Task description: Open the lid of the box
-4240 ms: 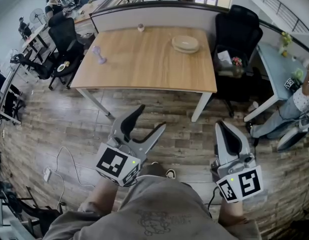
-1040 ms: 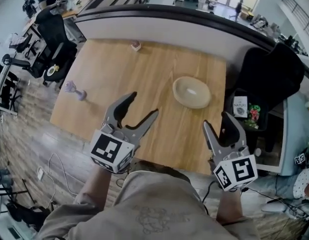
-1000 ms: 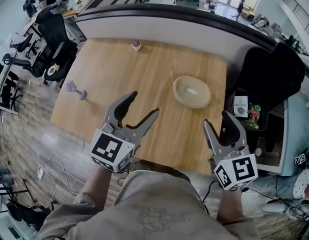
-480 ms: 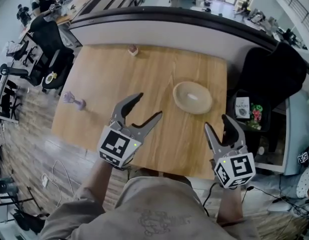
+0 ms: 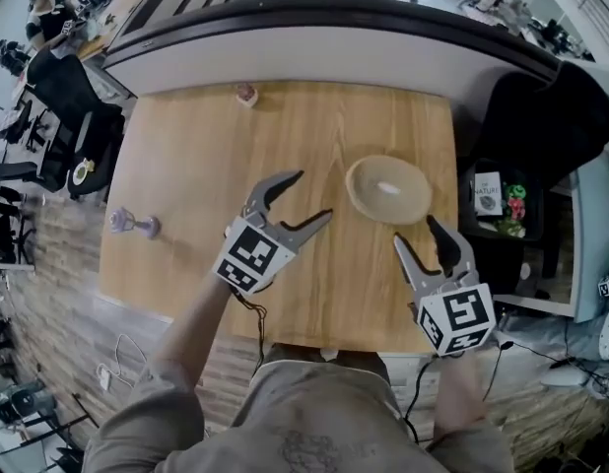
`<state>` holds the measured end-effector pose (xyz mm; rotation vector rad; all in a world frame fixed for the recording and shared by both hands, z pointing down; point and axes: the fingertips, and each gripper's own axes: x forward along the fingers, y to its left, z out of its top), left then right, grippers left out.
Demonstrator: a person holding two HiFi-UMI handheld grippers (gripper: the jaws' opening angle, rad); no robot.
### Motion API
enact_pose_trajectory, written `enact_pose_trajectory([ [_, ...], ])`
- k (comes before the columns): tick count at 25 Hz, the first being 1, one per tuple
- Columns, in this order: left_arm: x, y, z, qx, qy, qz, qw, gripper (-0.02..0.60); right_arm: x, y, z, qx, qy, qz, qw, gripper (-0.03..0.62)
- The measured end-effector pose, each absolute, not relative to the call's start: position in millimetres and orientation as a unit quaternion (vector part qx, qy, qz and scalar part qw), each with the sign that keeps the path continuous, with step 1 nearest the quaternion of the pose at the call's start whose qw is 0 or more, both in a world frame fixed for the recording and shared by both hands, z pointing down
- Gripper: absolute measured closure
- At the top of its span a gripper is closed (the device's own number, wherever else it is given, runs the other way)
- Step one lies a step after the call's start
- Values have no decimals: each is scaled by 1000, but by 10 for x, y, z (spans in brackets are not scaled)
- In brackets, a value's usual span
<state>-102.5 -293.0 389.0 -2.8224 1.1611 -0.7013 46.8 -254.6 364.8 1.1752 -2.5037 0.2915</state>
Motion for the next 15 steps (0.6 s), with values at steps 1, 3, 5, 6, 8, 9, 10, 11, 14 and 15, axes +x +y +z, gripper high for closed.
enact_pose_trajectory([
  [1,-1027,-3009,3989,-905,361,-227,3,264,422,-2601,3723,415,-885,106,183,362],
  [3,-1019,-3171,4183,-909,343,-235,5,262,334,-2714,3879,411,-884,113,193,362],
  [5,-995,-3319,4393,-913,326,-246,12,262,250,-2813,4062,404,-883,122,204,362],
  [6,-975,-3382,4504,-914,318,-251,14,262,216,-2856,4163,400,-883,126,210,362],
  [8,-918,-3482,4727,-918,300,-258,15,261,165,-2927,4370,393,-882,130,223,362],
  [9,-887,-3523,4840,-921,290,-261,13,259,144,-2958,4472,390,-882,132,230,362],
  [10,-858,-3561,4957,-923,280,-263,8,259,125,-2986,4573,388,-881,133,237,362],
  [11,-832,-3596,5080,-926,269,-266,2,252,110,-3011,4673,386,-880,135,243,362],
  [14,-769,-3686,5493,-928,245,-281,-5,238,84,-3082,4948,385,-875,140,257,362],
  [15,-754,-3714,5642,-928,238,-287,-8,238,80,-3106,5029,384,-874,141,261,362],
])
